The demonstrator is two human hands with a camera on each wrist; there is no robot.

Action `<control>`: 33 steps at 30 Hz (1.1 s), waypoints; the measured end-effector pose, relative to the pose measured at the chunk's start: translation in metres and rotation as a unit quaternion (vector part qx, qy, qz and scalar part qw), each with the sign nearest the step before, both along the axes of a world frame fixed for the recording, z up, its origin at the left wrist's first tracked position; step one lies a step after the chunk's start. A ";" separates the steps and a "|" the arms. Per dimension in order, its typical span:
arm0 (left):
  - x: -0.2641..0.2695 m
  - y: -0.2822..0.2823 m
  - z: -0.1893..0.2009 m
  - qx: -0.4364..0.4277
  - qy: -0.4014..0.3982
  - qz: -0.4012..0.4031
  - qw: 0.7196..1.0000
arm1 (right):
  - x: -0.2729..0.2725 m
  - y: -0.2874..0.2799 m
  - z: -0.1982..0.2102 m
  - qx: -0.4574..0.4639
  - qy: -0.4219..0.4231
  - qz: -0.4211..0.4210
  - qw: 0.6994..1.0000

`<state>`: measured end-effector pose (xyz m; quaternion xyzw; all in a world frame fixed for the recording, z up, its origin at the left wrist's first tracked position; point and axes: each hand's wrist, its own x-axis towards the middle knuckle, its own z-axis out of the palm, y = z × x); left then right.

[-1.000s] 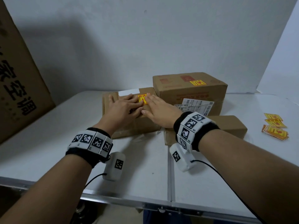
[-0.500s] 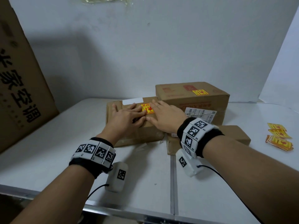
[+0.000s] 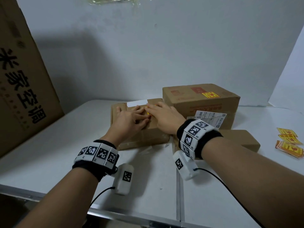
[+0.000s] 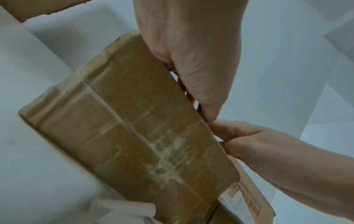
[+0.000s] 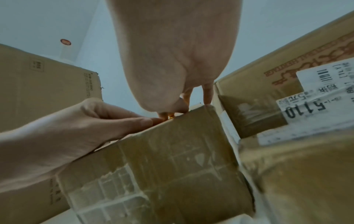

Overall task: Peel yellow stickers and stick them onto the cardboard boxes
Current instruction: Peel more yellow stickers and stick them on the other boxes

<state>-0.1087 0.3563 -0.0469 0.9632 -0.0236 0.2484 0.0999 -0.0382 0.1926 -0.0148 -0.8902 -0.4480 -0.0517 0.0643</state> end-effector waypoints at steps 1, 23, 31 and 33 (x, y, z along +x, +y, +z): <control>0.002 0.000 0.000 -0.001 0.003 0.002 1.000 | -0.001 -0.001 -0.002 0.000 0.003 0.008 1.000; -0.020 -0.007 -0.001 0.005 0.002 -0.030 1.000 | -0.008 -0.040 -0.010 0.244 0.041 -0.072 0.966; -0.034 -0.018 0.029 -0.017 0.128 0.122 0.984 | -0.012 -0.040 0.006 0.176 0.154 -0.044 0.971; -0.037 -0.013 0.031 0.004 0.168 0.133 0.977 | -0.016 -0.042 -0.001 0.201 0.166 -0.026 0.965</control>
